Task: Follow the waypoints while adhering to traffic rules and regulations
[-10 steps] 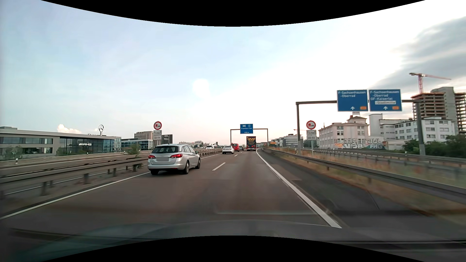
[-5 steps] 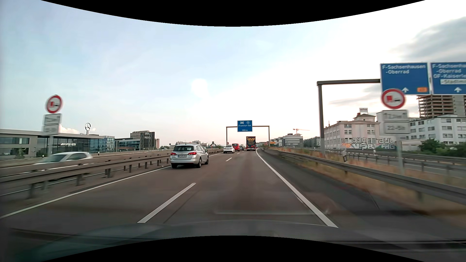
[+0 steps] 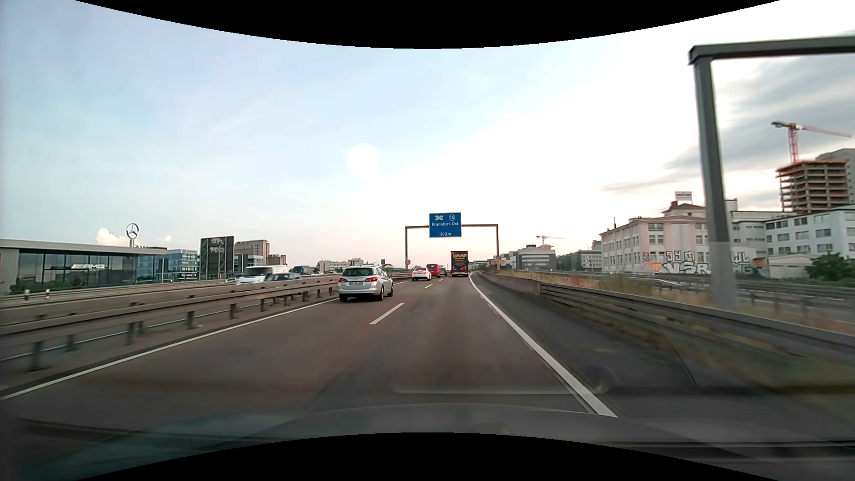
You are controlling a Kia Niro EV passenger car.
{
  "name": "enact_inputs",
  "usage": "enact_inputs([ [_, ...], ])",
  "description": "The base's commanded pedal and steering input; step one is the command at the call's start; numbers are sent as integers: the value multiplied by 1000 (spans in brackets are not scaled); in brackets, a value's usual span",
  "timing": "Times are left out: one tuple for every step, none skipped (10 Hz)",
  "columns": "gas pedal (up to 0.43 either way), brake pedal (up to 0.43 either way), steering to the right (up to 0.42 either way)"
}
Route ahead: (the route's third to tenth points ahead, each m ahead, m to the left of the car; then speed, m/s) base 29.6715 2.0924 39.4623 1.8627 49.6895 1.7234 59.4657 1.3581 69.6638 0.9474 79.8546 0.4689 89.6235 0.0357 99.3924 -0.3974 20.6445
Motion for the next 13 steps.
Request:
enact_inputs([
  [130, 0, 0],
  [130, 0, 0],
  [130, 0, 0],
  [130, 0, 0],
  [130, 0, 0],
  [130, 0, 0],
  [130, 0, -1],
  [130, 0, 0],
  [130, 0, 0],
  [130, 0, 0],
  [130, 0, 0],
  [130, 0, 0],
  [130, 0, 0],
])
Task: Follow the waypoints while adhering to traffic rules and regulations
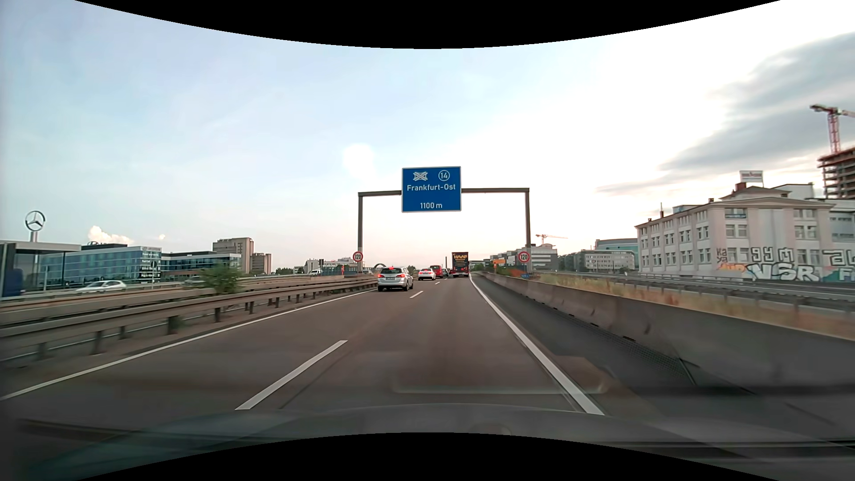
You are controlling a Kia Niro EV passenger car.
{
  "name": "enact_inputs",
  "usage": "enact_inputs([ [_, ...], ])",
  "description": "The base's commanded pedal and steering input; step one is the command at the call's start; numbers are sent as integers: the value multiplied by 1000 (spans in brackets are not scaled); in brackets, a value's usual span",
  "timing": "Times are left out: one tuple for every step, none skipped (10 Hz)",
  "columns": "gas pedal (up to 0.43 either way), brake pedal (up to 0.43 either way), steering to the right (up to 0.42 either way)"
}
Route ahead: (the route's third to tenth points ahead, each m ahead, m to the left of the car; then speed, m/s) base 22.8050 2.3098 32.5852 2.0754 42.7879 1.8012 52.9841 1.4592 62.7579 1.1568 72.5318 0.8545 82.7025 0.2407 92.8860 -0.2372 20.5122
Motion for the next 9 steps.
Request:
enact_inputs([
  [130, 0, 0],
  [130, 0, 0],
  [130, 0, 0],
  [130, 0, 0],
  [130, 0, 1],
  [130, 0, 1],
  [130, 0, 1],
  [130, 0, 1],
  [130, 0, 1],
])
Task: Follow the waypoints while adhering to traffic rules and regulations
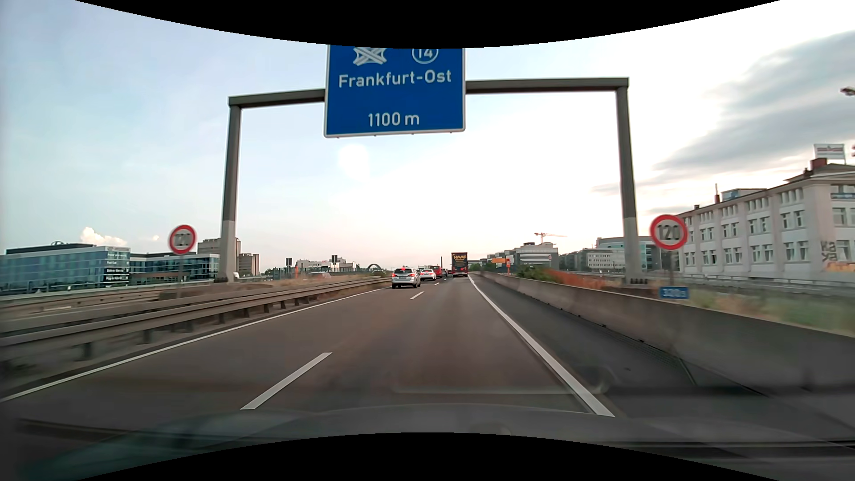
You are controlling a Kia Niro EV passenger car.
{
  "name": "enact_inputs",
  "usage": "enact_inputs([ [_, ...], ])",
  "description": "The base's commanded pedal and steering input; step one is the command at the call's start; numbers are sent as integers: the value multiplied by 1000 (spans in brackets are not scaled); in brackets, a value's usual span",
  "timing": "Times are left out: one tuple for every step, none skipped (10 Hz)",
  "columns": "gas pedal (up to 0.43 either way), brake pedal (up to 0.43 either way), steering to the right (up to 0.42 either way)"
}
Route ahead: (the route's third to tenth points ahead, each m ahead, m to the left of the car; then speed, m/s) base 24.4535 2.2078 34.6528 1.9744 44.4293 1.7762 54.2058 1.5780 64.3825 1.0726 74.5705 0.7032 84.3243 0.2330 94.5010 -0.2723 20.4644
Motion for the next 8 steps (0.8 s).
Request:
enact_inputs([
  [130, 0, 1],
  [130, 0, 1],
  [130, 0, 1],
  [130, 0, 1],
  [130, 0, 1],
  [130, 0, 1],
  [130, 0, 1],
  [130, 0, 1],
])
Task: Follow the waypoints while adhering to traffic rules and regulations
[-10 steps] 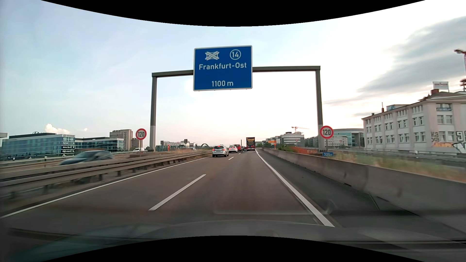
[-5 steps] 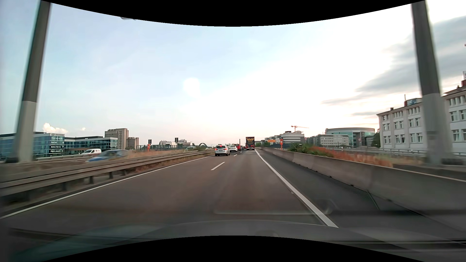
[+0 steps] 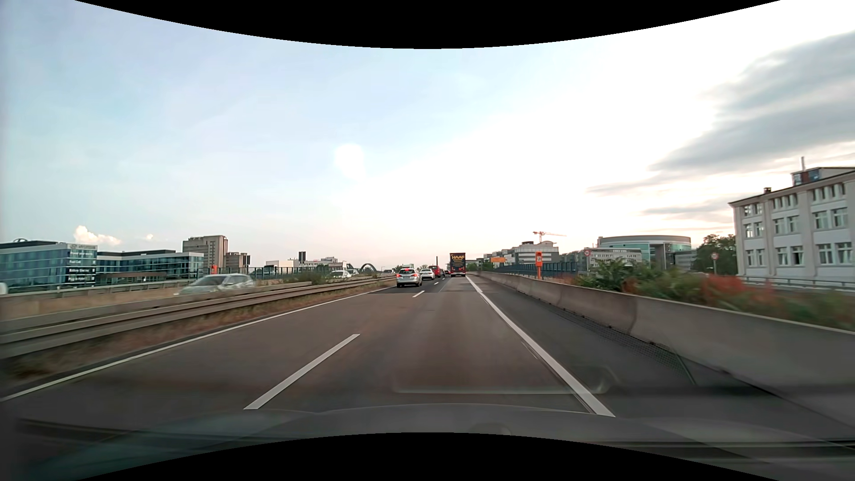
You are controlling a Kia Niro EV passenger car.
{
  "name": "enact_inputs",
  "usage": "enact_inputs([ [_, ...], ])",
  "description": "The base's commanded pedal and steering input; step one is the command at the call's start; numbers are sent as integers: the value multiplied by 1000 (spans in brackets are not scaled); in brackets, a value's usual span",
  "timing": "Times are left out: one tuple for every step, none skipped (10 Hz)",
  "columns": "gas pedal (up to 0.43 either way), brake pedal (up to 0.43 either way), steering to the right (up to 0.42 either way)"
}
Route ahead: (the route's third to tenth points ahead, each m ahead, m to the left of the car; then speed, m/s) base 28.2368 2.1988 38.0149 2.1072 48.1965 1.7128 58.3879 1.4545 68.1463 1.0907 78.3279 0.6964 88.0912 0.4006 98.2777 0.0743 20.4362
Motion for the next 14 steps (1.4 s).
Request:
enact_inputs([
  [130, 0, 1],
  [130, 0, 0],
  [130, 0, 0],
  [130, 0, 0],
  [130, 0, 0],
  [130, 0, 0],
  [130, 0, -1],
  [130, 0, -1],
  [130, 0, -1],
  [130, 0, -1],
  [130, 0, -1],
  [130, 0, -1],
  [150, 0, -1],
  [150, 0, -1],
])
